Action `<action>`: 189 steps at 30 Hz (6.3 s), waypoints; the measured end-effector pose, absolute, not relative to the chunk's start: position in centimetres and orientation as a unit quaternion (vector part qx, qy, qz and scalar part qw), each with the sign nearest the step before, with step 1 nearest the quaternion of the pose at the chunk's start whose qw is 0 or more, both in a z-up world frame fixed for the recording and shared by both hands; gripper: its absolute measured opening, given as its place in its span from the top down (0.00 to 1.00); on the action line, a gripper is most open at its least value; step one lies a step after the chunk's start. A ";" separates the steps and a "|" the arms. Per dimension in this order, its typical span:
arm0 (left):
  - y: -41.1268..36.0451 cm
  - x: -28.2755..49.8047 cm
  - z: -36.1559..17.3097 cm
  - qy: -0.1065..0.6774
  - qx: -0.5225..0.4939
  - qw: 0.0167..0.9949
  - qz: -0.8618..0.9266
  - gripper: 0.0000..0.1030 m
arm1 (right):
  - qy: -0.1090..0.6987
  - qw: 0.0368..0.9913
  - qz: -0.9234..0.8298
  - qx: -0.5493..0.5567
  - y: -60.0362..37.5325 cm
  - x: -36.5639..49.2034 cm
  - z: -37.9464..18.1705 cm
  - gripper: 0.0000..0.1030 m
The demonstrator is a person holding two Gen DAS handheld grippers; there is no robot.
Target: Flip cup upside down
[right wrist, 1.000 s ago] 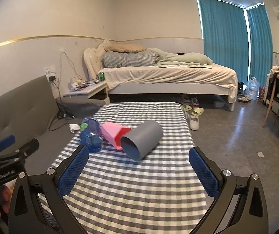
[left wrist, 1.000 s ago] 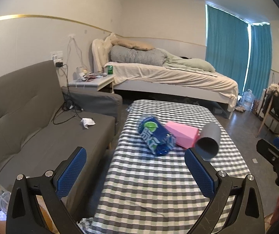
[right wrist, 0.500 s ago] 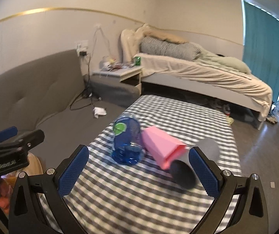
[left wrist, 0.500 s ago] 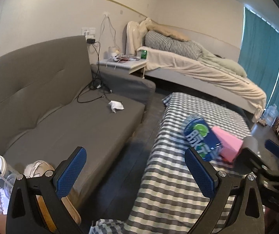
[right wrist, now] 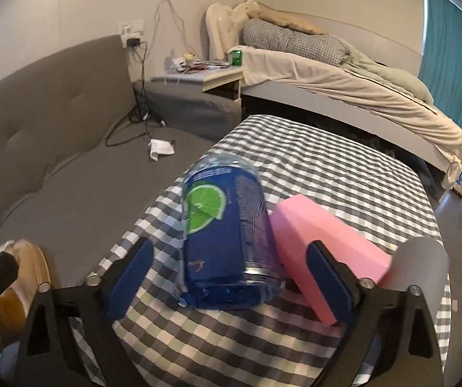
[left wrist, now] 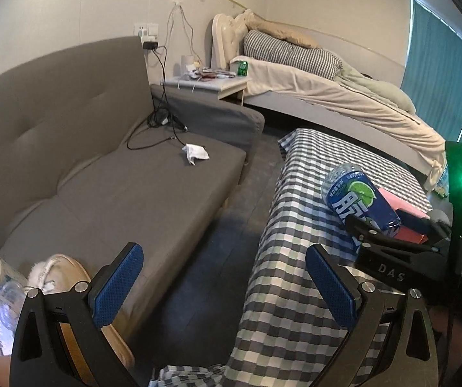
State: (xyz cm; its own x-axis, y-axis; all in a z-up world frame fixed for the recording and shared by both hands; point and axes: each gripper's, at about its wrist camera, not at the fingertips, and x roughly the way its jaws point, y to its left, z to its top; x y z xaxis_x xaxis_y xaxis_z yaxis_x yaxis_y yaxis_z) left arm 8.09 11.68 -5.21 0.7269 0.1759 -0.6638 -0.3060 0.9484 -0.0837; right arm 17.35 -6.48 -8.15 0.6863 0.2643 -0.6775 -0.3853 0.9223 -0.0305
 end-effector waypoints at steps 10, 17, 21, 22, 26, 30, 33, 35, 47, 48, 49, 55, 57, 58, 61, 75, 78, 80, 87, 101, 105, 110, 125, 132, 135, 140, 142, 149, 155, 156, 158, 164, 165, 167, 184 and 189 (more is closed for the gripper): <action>10.4 7.8 -4.7 0.345 -0.089 0.926 0.124 0.00 | 0.373 0.909 0.162 -0.087 -8.0 13.5 -7.9 0.35; 9.9 6.3 -3.4 0.337 -0.101 0.930 0.107 0.00 | 0.398 0.902 0.137 -0.096 -10.9 6.5 -7.5 0.35; 9.4 5.4 -2.9 0.339 -0.109 0.930 0.094 0.00 | 0.405 0.899 0.128 -0.108 -11.5 2.8 -7.7 0.35; 9.2 5.1 -2.8 0.340 -0.109 0.929 0.092 0.00 | 0.407 0.898 0.128 -0.107 -11.6 2.1 -7.7 0.35; 8.2 4.6 -2.6 0.348 -0.096 0.928 0.092 0.00 | 0.412 0.895 0.138 -0.104 -11.5 0.8 -8.0 0.33; 6.9 4.5 -2.5 0.357 -0.069 0.926 0.100 0.00 | 0.427 0.887 0.152 -0.090 -12.3 0.8 -7.7 0.25; 6.1 4.6 -2.5 0.364 -0.057 0.923 0.107 0.00 | 0.403 0.899 0.159 -0.064 -13.7 0.2 -5.6 0.18; 5.4 4.7 -2.6 0.369 -0.057 0.922 0.106 0.00 | 0.390 0.905 0.159 -0.054 -15.0 0.2 -3.8 0.17; -3.3 8.4 -2.9 0.428 -0.049 0.902 0.013 0.00 | 0.357 0.930 0.077 -0.034 -26.3 4.2 -0.2 0.17; -3.5 9.1 -3.5 0.442 -0.045 0.896 0.014 0.00 | 0.356 0.931 0.073 -0.029 -26.8 4.4 -0.6 0.17; -3.7 9.8 -4.2 0.457 -0.043 0.888 0.019 0.00 | 0.355 0.932 0.071 -0.022 -27.6 4.5 -1.2 0.17; -3.5 12.1 -6.2 0.511 -0.093 0.855 0.006 0.01 | 0.385 0.920 0.073 -0.001 -28.7 6.1 -4.4 0.17; -3.5 12.9 -6.7 0.525 -0.113 0.843 -0.003 0.02 | 0.388 0.918 0.084 0.003 -28.4 6.5 -4.7 0.17; -3.4 13.3 -7.0 0.535 -0.122 0.836 -0.007 0.02 | 0.388 0.917 0.093 0.007 -28.2 6.6 -4.7 0.17; -3.3 13.9 -7.8 0.558 -0.137 0.818 -0.017 0.17 | 0.387 0.916 0.103 0.004 -27.6 6.9 -4.8 0.17; -3.9 9.9 -1.4 0.369 -0.080 0.926 -0.016 0.27 | 0.373 0.923 0.092 0.019 -27.9 6.4 -4.6 0.17; -4.4 8.1 -1.9 0.310 -0.055 0.949 -0.016 0.27 | 0.369 0.925 0.088 0.024 -28.1 6.2 -4.5 0.17; -4.9 7.4 -3.2 0.297 -0.033 0.954 -0.018 0.27 | 0.367 0.926 0.085 0.030 -28.3 6.1 -4.4 0.17; -5.7 6.8 -3.4 0.308 0.003 0.951 -0.028 0.26 | 0.362 0.927 0.092 0.033 -27.9 5.7 -3.9 0.17; -6.2 1.8 -3.5 0.342 0.023 0.937 -0.061 0.21 | 0.343 0.933 0.103 0.038 -27.0 4.8 -2.2 0.17; -6.1 1.3 -4.2 0.350 0.009 0.934 -0.069 0.17 | 0.336 0.936 0.105 0.034 -26.9 3.8 -1.7 0.17; -6.8 1.0 -6.2 0.373 0.015 0.925 -0.075 0.17 | 0.341 0.933 0.104 0.038 -27.4 2.6 -1.8 0.17; -7.6 1.2 -8.5 0.382 0.024 0.921 -0.077 0.35 | 0.352 0.928 0.120 0.023 -26.8 2.1 -2.4 0.17; -8.4 2.7 -8.7 0.367 0.025 0.926 -0.078 0.36 | 0.354 0.928 0.115 0.030 -27.7 2.5 -2.5 0.17; -8.7 3.7 -8.4 0.357 0.025 0.931 -0.078 0.36 | 0.356 0.927 0.112 0.029 -27.8 2.7 -2.7 0.17; -9.2 5.3 -8.0 0.350 0.018 0.933 -0.082 0.36 | 0.362 0.926 0.108 0.027 -28.2 3.1 -3.3 0.17; -9.2 5.8 -8.3 0.354 0.016 0.932 -0.080 0.36 | 0.365 0.924 0.107 0.026 -28.2 3.3 -3.6 0.17; -9.4 6.7 -9.0 0.365 0.023 0.928 -0.074 0.36 | 0.375 0.920 0.107 0.022 -28.1 3.9 -4.3 0.17; -9.1 6.7 -8.8 0.364 0.012 0.928 -0.075 0.33 | 0.377 0.920 0.108 0.021 -28.0 4.0 -4.3 0.17; -9.1 6.7 -8.7 0.365 0.009 0.928 -0.075 0.32 | 0.377 0.920 0.108 0.021 -28.0 4.0 -4.3 0.17; -9.1 6.6 -8.6 0.365 0.007 0.928 -0.078 0.31 | 0.376 0.920 0.107 0.020 -27.9 4.0 -4.4 0.17; -9.2 5.9 -7.9 0.361 0.016 0.929 -0.078 0.23 | 0.374 0.921 0.105 0.026 -28.0 3.7 -4.3 0.17; -9.2 5.8 -7.8 0.363 0.018 0.929 -0.076 0.23 | 0.373 0.921 0.105 0.026 -28.0 3.7 -4.2 0.17; -9.0 5.3 -7.5 0.363 0.019 0.929 -0.072 0.23 | 0.370 0.923 0.105 0.027 -28.1 3.3 -4.1 0.17; -4.0 -0.2 -0.7 0.294 0.002 0.954 -0.057 0.23 | 0.325 0.941 0.097 0.014 -27.1 -2.3 -1.3 0.17; -3.0 -1.6 -0.5 0.286 0.002 0.957 -0.045 0.09 | 0.321 0.941 0.104 -0.001 -25.7 -3.3 -1.4 0.17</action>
